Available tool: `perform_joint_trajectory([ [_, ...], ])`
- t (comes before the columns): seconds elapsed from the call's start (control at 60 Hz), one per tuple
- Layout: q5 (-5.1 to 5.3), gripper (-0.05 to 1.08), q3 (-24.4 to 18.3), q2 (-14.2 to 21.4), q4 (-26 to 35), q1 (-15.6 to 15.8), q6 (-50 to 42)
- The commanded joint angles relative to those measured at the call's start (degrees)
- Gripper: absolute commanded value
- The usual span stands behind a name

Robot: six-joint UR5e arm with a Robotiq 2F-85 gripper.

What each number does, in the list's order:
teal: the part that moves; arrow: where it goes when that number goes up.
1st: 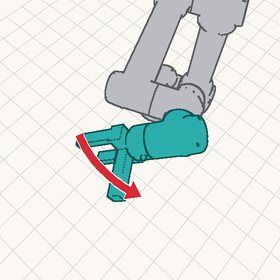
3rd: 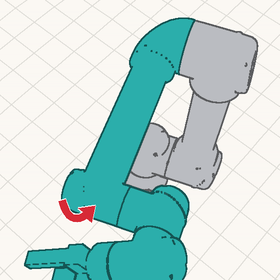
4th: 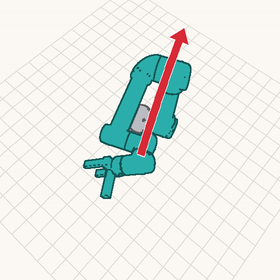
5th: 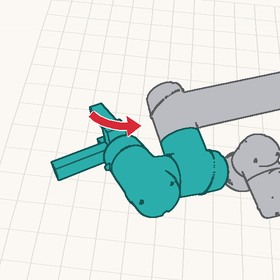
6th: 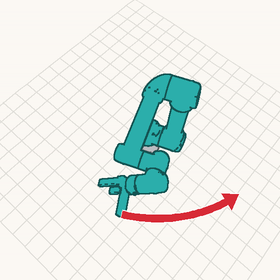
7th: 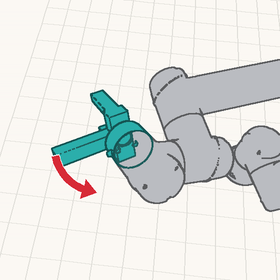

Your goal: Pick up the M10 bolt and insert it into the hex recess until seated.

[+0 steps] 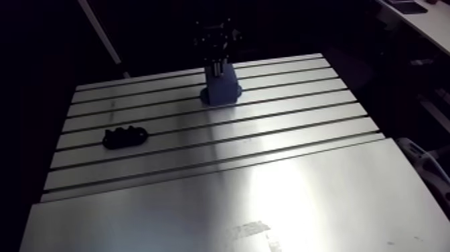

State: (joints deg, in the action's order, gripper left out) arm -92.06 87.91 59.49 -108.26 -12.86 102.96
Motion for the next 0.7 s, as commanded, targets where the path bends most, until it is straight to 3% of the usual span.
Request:
perform_joint_trajectory([
  [0.017, 0.0, 1.02, -0.05, -0.04, 0.02, 0.03, 0.01],
  [0.7, 0.07, 1.02, -2.08, 0.3, 1.14, -0.06, 0.8],
])
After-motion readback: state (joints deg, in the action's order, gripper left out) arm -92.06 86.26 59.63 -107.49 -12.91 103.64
